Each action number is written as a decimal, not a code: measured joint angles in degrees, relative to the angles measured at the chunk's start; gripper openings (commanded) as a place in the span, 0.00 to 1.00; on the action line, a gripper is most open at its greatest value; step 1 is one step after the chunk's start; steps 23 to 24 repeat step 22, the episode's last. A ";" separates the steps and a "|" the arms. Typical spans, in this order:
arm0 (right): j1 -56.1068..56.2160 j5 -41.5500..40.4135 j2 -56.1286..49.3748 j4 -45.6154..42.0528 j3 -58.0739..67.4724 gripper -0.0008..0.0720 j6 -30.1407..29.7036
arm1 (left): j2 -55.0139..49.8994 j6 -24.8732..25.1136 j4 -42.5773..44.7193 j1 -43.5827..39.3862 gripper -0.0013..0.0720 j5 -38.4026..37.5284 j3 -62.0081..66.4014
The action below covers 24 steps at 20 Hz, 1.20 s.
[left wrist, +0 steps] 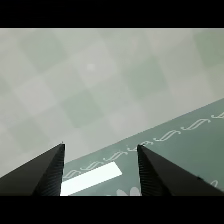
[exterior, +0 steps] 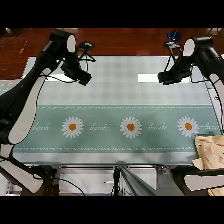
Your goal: Fold the shirts.
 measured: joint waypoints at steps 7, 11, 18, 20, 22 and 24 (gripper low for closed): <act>0.00 -0.37 0.00 -0.07 0.00 0.36 0.00 | -2.69 0.00 -0.94 0.72 0.75 0.33 0.11; 0.00 -0.70 0.00 -0.07 0.00 0.36 -0.02 | -3.08 -0.02 -1.38 1.64 0.75 0.50 0.33; 0.00 -0.85 0.00 -0.15 0.00 0.36 -0.02 | -2.40 -0.02 -1.90 2.12 0.75 0.46 0.37; 0.00 -0.85 0.00 -0.15 0.00 0.36 -0.02 | -2.19 -0.02 -1.95 2.12 0.75 0.46 0.37; 0.00 -0.87 0.00 -0.15 0.00 0.36 -0.02 | -2.10 -0.02 -1.97 2.14 0.75 0.46 0.37; 0.00 -0.87 0.00 -0.15 0.00 0.36 -0.02 | -2.10 -0.02 -1.97 2.14 0.75 0.46 0.37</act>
